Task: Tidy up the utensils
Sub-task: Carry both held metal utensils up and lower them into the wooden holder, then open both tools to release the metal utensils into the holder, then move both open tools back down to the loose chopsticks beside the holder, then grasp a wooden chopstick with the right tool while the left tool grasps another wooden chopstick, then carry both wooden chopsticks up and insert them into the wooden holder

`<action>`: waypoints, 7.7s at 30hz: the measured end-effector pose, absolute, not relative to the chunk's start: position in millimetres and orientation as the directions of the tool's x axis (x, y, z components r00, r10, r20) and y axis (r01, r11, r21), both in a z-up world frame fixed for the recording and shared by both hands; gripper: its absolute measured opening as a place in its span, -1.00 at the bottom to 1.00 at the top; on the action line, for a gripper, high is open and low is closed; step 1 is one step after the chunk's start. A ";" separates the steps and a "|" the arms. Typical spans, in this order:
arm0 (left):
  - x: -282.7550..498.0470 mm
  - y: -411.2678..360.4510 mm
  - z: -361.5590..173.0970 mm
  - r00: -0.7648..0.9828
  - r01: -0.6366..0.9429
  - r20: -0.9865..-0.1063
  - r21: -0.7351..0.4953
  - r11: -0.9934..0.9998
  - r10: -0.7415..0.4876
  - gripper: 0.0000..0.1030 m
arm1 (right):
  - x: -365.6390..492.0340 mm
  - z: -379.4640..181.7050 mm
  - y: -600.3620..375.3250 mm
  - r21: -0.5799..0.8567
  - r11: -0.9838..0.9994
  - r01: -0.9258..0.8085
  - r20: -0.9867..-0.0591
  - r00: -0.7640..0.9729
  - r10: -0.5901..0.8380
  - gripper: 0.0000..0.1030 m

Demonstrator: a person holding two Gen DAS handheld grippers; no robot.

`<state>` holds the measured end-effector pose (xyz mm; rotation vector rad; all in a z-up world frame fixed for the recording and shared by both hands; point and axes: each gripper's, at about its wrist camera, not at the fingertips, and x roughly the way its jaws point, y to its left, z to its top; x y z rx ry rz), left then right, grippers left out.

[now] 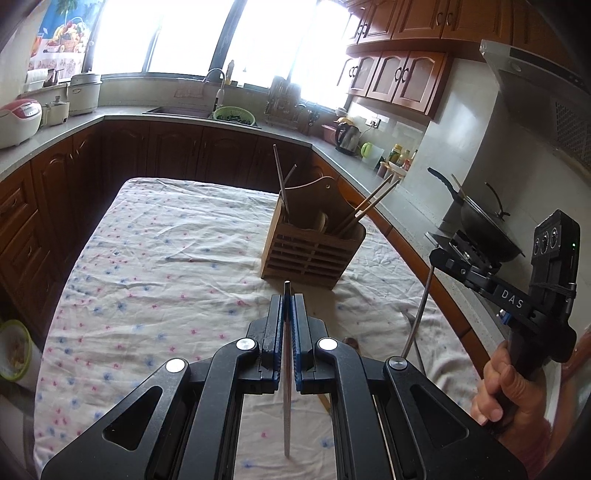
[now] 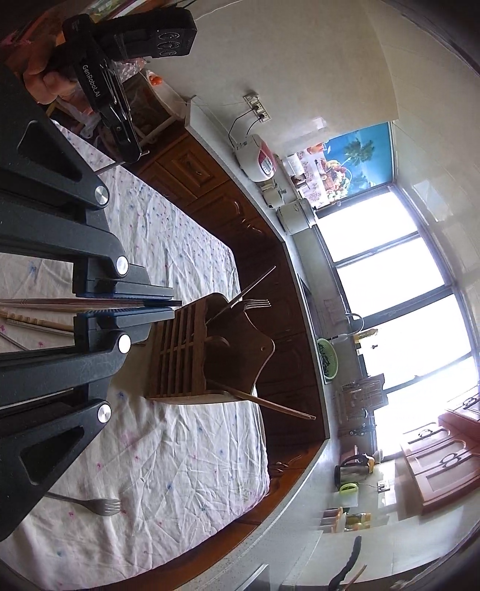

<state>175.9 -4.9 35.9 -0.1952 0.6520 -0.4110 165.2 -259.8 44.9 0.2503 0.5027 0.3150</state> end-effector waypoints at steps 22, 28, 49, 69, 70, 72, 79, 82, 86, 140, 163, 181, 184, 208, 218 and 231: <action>212.8 -18.2 72.1 0.761 0.330 -0.475 -0.304 0.894 -0.442 -0.93 | 187.6 71.0 -291.7 0.346 0.925 -0.155 -0.286 0.922 0.261 -0.93; 243.4 -26.5 97.3 0.796 0.338 -0.417 -0.293 0.894 -0.438 -0.93 | 212.3 87.8 -301.6 0.350 0.928 -0.128 -0.224 0.950 0.216 -0.93; 365.9 -59.1 106.6 0.911 0.225 -0.268 -0.315 0.922 -0.314 -0.93 | 301.2 95.6 -306.8 0.272 0.961 -0.058 -0.035 0.997 0.070 -0.93; 367.3 -73.8 47.0 0.868 0.241 -0.371 -0.269 0.933 -0.331 -0.92 | 303.2 24.5 -316.2 0.302 0.953 -0.001 -0.141 0.989 0.046 -0.92; 368.0 -73.1 47.0 0.864 0.241 -0.375 -0.275 0.931 -0.335 -0.92 | 303.6 25.6 -317.3 0.305 0.952 -0.003 -0.147 0.988 0.050 -0.92; 369.2 -72.1 47.8 0.859 0.240 -0.382 -0.284 0.928 -0.340 -0.92 | 303.7 26.0 -316.8 0.302 0.953 0.000 -0.159 0.986 0.051 -0.91; 366.2 -72.0 51.8 0.846 0.251 -0.399 -0.289 0.924 -0.354 -0.78 | 302.1 26.5 -319.5 0.326 0.945 -0.013 -0.197 0.977 0.082 -0.67; 355.6 -70.2 54.9 0.851 0.247 -0.392 -0.289 0.925 -0.350 -0.07 | 293.8 30.3 -320.8 0.346 0.938 -0.034 -0.189 0.976 0.105 0.02; 335.5 -61.3 58.1 0.852 0.234 -0.392 -0.308 0.922 -0.347 0.28 | 277.9 36.9 -323.0 0.354 0.934 -0.039 -0.181 0.977 0.109 0.26; 214.2 -22.0 -64.5 0.600 0.105 -0.757 -0.246 0.964 -0.259 0.78 | 123.1 -69.8 -287.3 0.197 0.979 0.045 -0.621 0.779 0.089 0.90; 293.0 -100.6 -102.4 0.472 0.221 -0.849 -0.148 0.964 -0.239 -0.02 | 182.1 -115.2 -275.6 0.230 0.973 -0.004 -0.753 0.633 0.181 -0.45; 285.6 -106.3 -111.3 0.419 0.343 -0.866 -0.128 0.931 -0.273 -0.39 | 200.6 -116.2 -297.8 0.187 0.982 0.006 -0.790 0.595 0.147 -0.73; 290.8 -106.9 -112.0 0.408 0.322 -0.873 -0.136 0.937 -0.267 -0.39 | 207.9 -116.6 -295.5 0.184 0.983 0.008 -0.789 0.597 0.143 -0.73; 239.0 -77.4 -39.6 0.545 0.365 -0.759 -0.167 0.916 -0.355 -0.92 | 179.7 -49.9 -299.3 0.305 0.950 -0.065 -0.644 0.721 0.256 -0.91; 204.7 -47.9 4.2 0.622 0.359 -0.672 -0.211 0.909 -0.401 -0.92 | 156.4 -4.4 -291.0 0.304 0.946 -0.117 -0.548 0.791 0.273 -0.91; 172.0 -21.2 33.8 0.681 0.355 -0.594 -0.244 0.903 -0.428 -0.92 | 125.0 29.2 -283.7 0.283 0.948 -0.148 -0.475 0.837 0.272 -0.91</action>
